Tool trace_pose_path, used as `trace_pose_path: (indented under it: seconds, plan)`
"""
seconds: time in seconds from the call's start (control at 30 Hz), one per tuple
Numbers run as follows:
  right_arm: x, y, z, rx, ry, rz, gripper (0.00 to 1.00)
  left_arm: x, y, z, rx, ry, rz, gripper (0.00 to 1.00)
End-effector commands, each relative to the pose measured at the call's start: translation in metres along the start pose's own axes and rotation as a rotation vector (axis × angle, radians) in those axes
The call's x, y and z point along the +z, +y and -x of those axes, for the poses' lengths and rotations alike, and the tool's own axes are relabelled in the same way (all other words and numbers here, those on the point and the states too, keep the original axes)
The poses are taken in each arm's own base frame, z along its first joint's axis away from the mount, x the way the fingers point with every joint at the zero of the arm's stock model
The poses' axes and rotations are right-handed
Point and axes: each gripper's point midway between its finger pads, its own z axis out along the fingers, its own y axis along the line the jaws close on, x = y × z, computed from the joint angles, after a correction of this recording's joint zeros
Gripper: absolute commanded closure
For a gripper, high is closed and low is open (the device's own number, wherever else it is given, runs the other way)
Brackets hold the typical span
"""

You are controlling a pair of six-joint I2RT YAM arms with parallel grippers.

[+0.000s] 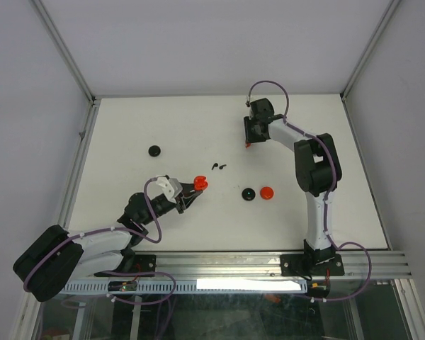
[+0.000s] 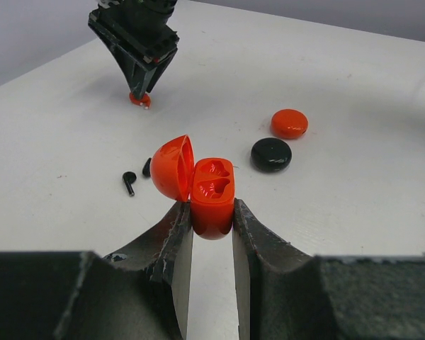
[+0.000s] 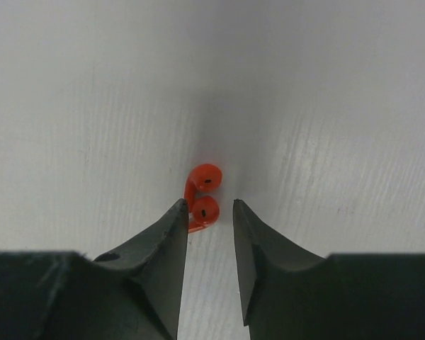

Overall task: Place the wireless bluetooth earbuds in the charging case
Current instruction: Pick up the earbud from the center of the board.

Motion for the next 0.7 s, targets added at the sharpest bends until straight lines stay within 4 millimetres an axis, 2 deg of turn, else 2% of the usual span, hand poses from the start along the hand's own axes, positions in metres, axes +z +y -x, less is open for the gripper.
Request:
trace_pose_path:
  seconds: [0.0,0.23,0.43,0.67]
  plan:
    - [-0.006,0.000,0.016,0.004,-0.023,0.002,0.67,0.000,-0.001,0.006,0.043,-0.024,-0.020,1.00]
    - [-0.003,-0.005,0.002,-0.006,0.016,-0.019,0.73,0.001,-0.002,0.003,0.038,-0.009,-0.027,1.00]
    - [0.003,-0.011,-0.004,-0.037,0.043,-0.047,0.73,0.002,-0.003,0.000,0.034,0.005,-0.035,1.00]
    - [0.014,-0.017,-0.020,-0.068,0.112,-0.069,0.72,0.003,-0.005,-0.002,0.032,0.019,-0.051,1.00]
